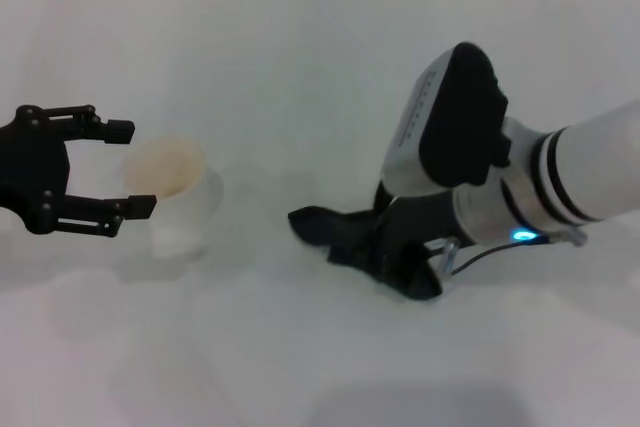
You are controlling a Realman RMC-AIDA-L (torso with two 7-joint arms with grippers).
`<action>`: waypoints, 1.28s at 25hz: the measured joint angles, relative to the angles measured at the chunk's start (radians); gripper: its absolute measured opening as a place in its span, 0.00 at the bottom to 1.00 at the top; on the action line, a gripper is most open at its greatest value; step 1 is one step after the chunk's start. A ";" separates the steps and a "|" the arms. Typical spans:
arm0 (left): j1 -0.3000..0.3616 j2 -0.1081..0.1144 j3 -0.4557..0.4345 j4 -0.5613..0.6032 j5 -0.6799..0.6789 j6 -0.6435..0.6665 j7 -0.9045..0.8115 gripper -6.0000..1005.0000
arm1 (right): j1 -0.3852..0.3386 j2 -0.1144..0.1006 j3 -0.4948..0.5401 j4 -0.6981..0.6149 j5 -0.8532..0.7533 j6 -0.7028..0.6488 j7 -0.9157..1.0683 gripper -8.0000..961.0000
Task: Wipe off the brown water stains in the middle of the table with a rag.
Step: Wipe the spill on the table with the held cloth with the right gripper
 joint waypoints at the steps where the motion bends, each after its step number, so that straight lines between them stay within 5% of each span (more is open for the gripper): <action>1: -0.001 0.000 0.000 0.000 0.000 -0.001 0.000 0.88 | 0.000 0.000 -0.008 -0.005 0.013 -0.001 0.000 0.08; 14: -0.002 0.000 0.001 0.000 0.001 -0.011 0.003 0.88 | -0.023 -0.002 -0.020 -0.032 0.089 -0.054 -0.002 0.09; 25: 0.003 0.000 0.000 0.000 0.002 -0.012 0.010 0.88 | -0.037 -0.013 0.161 -0.019 0.057 -0.081 -0.026 0.10; 32: 0.006 0.000 -0.004 0.000 -0.001 -0.012 0.006 0.88 | -0.106 -0.014 0.286 -0.018 0.056 -0.140 -0.070 0.11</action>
